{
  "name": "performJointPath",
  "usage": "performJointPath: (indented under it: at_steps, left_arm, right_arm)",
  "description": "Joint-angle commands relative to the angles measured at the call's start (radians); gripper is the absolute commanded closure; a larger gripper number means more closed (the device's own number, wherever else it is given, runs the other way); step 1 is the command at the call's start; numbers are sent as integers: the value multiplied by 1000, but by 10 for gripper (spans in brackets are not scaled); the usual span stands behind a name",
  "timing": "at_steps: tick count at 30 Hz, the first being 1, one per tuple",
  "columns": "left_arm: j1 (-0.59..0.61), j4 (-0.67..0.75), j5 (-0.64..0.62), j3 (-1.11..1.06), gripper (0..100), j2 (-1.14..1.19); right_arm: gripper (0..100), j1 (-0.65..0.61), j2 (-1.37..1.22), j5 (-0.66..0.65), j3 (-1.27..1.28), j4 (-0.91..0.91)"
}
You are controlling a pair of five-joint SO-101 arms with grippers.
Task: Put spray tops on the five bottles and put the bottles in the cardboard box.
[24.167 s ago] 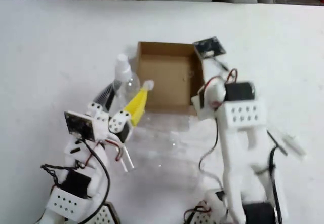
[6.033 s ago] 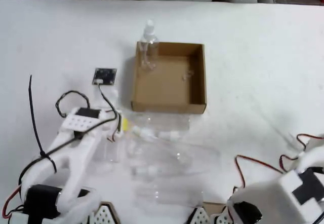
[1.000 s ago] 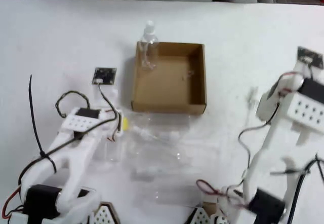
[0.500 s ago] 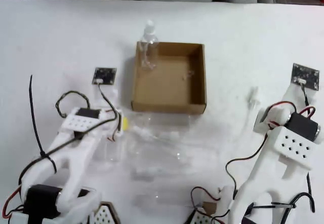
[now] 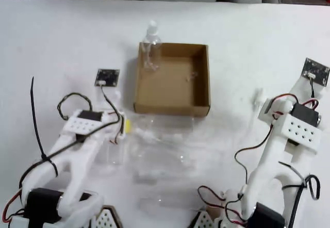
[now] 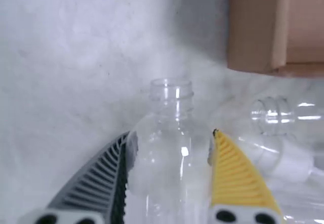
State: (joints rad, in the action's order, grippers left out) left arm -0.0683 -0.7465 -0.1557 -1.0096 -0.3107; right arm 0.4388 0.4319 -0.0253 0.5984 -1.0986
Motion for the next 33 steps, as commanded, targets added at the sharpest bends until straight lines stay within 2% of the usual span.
performJointPath:
  at_steps: [1,3,7,11,18,24,27,33]
  left_arm:
    - [-16,32,-6,2,980,-38]
    - [-16,32,-6,2,980,-38]
    - [-16,32,-6,2,980,-38]
    - [-16,32,-6,2,980,-38]
    - [-12,34,-11,3,980,-38]
    - [-10,52,-11,2,980,-38]
    - [-10,52,-11,2,980,-38]
    - [-10,52,-11,2,980,-38]
  right_arm:
    - [884,13,-50,14,-97,38]
    - [884,21,-127,15,-146,48]
    - [882,24,-311,120,-311,13]
    - [882,21,-461,127,-445,-19]
    - [882,-71,-664,129,-572,-15]
    - [878,-104,-751,130,-655,-19]
    - [842,-99,-768,193,-678,-21]
    - [841,-101,-774,184,-675,-16]
